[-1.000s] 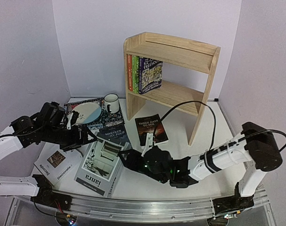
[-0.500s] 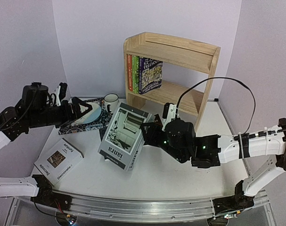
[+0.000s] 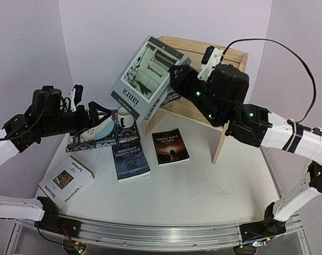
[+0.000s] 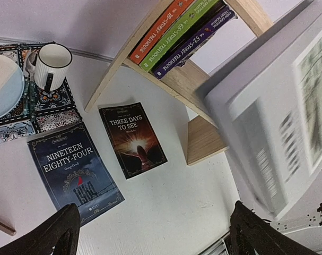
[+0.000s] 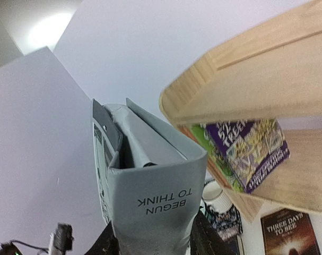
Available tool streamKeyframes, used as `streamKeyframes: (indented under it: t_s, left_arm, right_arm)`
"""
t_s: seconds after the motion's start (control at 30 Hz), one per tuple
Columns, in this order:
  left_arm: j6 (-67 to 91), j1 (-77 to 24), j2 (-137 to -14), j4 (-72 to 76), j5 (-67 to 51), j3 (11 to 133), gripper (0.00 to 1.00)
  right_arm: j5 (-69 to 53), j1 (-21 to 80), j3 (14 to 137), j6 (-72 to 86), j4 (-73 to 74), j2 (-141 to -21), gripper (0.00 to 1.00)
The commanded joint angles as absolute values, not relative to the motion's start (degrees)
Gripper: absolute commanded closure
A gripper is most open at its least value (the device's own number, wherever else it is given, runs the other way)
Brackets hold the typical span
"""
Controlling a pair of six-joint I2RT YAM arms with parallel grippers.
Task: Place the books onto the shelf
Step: Pass from the right arm to the left
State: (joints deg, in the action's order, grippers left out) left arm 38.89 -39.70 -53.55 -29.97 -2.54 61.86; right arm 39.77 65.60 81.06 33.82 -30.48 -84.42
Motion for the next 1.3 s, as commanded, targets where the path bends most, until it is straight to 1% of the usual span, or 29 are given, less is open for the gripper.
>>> streamKeyframes:
  t_s: [0.0,0.2,0.37,0.47,0.63,0.77,0.9,1.27]
  left_arm:
    - [36.9,-39.4,-55.0,-25.1,-4.2,64.6,0.01]
    - [36.4,-39.5,-56.0,-20.4,-5.9,63.4,0.00]
    - [36.2,-39.5,-58.7,-10.5,-12.0,62.8,0.00]
    - [37.3,-39.5,-58.9,-2.6,-15.9,62.0,0.00]
    - [41.9,-39.5,-58.4,9.8,-19.0,59.9,0.00]
    - [44.3,-39.4,-59.3,13.1,-19.8,60.8,0.00]
    - [46.2,-39.5,-60.0,18.1,-20.5,60.7,0.00]
    - [45.4,-39.5,-64.2,22.1,-21.6,64.7,0.00]
  right_arm:
    - [43.7,62.1,90.0,28.6,-35.5,-86.0,0.65]
    - [44.7,57.1,98.2,25.8,-38.7,-90.0,0.65]
    - [41.6,54.9,102.1,25.7,-39.2,-91.7,0.65]
    - [39.1,54.9,99.8,28.7,-37.7,-90.0,0.65]
    - [37.8,55.0,93.3,34.3,-37.1,-85.4,0.65]
    - [35.7,54.9,88.3,42.4,-36.7,-80.9,0.66]
    - [32.6,54.9,86.2,49.3,-35.5,-78.4,0.66]
    - [26.3,54.9,84.9,60.4,-33.3,-78.1,0.66]
